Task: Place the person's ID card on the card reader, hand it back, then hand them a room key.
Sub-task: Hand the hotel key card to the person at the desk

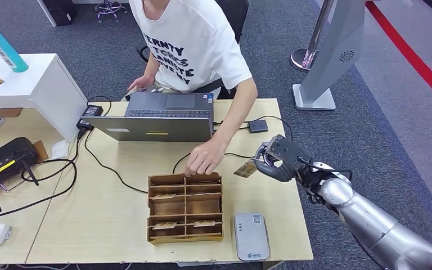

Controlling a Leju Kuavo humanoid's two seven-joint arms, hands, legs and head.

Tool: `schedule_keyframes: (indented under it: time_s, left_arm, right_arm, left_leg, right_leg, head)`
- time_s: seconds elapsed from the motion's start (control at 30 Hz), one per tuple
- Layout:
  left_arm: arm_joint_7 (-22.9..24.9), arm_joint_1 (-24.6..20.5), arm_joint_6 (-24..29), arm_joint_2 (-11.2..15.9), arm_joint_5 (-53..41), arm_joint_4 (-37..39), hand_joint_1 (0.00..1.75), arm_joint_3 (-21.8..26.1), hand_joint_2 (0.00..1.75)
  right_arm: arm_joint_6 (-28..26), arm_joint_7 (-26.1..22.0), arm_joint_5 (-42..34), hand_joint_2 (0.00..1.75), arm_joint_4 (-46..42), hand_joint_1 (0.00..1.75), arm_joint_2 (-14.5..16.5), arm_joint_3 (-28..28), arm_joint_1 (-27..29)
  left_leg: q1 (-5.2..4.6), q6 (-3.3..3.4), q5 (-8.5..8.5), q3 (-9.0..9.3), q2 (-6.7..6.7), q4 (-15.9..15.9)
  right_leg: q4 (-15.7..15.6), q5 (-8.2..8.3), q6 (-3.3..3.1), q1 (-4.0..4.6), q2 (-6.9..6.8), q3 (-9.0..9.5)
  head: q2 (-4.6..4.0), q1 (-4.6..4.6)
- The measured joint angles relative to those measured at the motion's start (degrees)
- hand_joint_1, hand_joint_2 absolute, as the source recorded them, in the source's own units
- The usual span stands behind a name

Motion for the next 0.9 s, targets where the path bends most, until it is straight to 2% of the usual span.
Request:
schedule_keyframes:
  time_s: [0.2,0.43,0.67,0.9]
  left_arm:
    - [-0.01,0.02,0.20,-0.33,0.09,0.00,0.00,0.01,0.00]
    - [0.05,0.03,0.38,-0.58,-0.21,0.00,0.00,0.01,0.00]
    - [0.17,0.05,0.52,-0.77,-0.75,0.00,0.00,0.01,0.00]
    - [0.43,0.05,0.71,-0.78,-1.55,0.00,0.00,0.01,0.00]
  right_arm:
    - [-6.49,-3.60,6.82,1.75,-5.15,1.75,6.96,-8.12,4.58]
    - [-16.86,-7.42,16.58,1.75,-10.69,1.75,13.55,-13.65,9.66]
    - [-28.61,-9.13,31.89,1.75,-15.98,1.75,18.20,-15.77,14.46]
    - [-33.62,-9.75,40.09,1.75,-19.02,1.75,21.17,-16.04,17.63]
  left_leg:
    - [0.01,0.00,0.00,0.00,0.00,-0.01]
    - [0.00,-0.01,0.00,-0.01,0.00,-0.01]
    - [0.00,-0.01,0.00,-0.01,0.00,-0.02]
    - [0.00,-0.01,0.00,0.00,0.01,-0.02]
  right_leg:
    - [0.00,0.00,0.00,0.01,-0.01,-0.01]
    - [0.00,-0.01,0.00,0.01,-0.01,-0.01]
    - [0.00,-0.01,-0.01,0.01,0.00,-0.02]
    - [0.00,-0.01,0.00,0.01,0.00,-0.01]
  head:
    - [0.00,0.01]
    - [0.00,0.01]
    - [0.00,0.00]
    - [0.00,0.00]
